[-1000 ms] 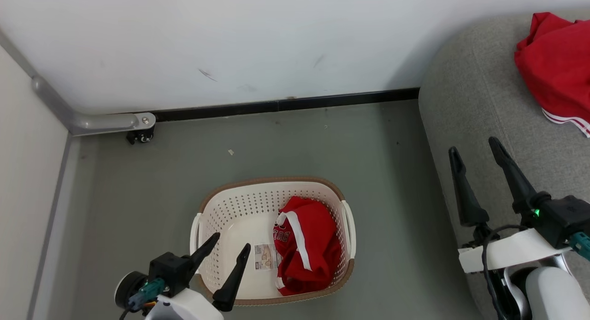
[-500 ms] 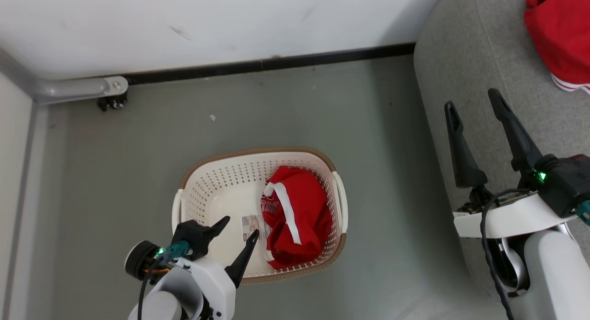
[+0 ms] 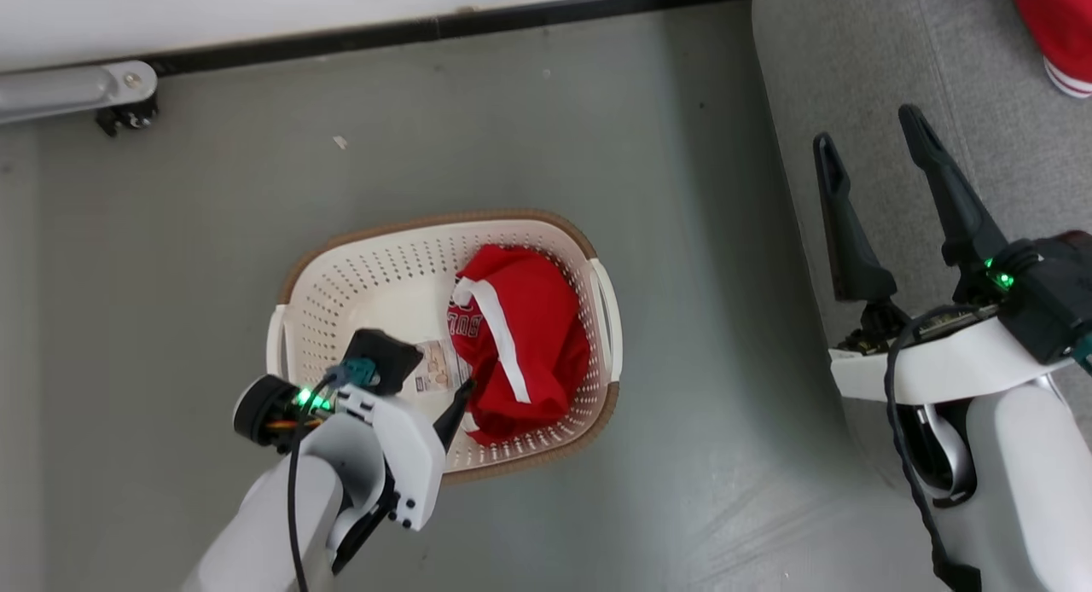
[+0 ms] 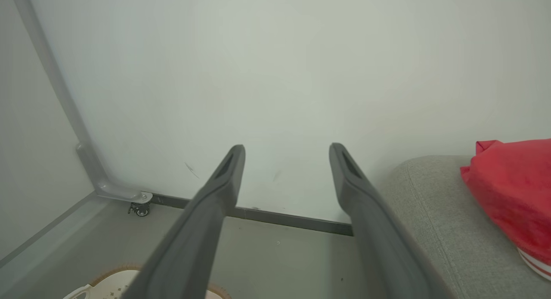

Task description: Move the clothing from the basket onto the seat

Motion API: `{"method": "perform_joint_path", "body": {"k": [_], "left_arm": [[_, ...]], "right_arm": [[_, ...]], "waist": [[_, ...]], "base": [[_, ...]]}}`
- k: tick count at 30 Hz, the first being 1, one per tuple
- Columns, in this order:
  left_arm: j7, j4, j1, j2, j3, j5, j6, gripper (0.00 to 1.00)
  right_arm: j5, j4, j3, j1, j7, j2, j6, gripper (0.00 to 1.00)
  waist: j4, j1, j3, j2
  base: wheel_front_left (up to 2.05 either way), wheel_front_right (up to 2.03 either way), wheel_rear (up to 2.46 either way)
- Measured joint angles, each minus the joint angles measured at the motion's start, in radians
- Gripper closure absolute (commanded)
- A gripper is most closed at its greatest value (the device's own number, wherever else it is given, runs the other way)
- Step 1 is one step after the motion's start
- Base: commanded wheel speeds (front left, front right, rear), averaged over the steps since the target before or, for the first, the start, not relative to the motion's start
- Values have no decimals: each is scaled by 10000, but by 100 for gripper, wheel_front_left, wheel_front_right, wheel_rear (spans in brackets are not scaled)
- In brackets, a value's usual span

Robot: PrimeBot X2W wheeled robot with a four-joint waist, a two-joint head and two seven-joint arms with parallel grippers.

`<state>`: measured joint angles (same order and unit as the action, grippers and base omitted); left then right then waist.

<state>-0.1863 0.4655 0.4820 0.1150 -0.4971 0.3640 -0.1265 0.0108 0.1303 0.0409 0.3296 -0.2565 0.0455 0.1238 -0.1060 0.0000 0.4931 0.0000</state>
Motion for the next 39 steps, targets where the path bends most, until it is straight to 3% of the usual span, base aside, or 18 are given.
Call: {"method": "perform_joint_path", "body": {"k": [21, 39], "left_arm": [[-1776, 773, 2129, -481, -163, 188, -4, 0], [-2711, 1496, 3387, -479, 56, 299, 109, 0]], "right_arm": [[548, 278, 520, 1777, -2, 17, 0, 0], [1101, 307, 725, 2571, -2, 25, 0, 0]], "waist": [[-653, 0, 1951, 0], [-1327, 1, 3385, 0]], "base": [[0, 0, 0], [0, 0, 0]]}}
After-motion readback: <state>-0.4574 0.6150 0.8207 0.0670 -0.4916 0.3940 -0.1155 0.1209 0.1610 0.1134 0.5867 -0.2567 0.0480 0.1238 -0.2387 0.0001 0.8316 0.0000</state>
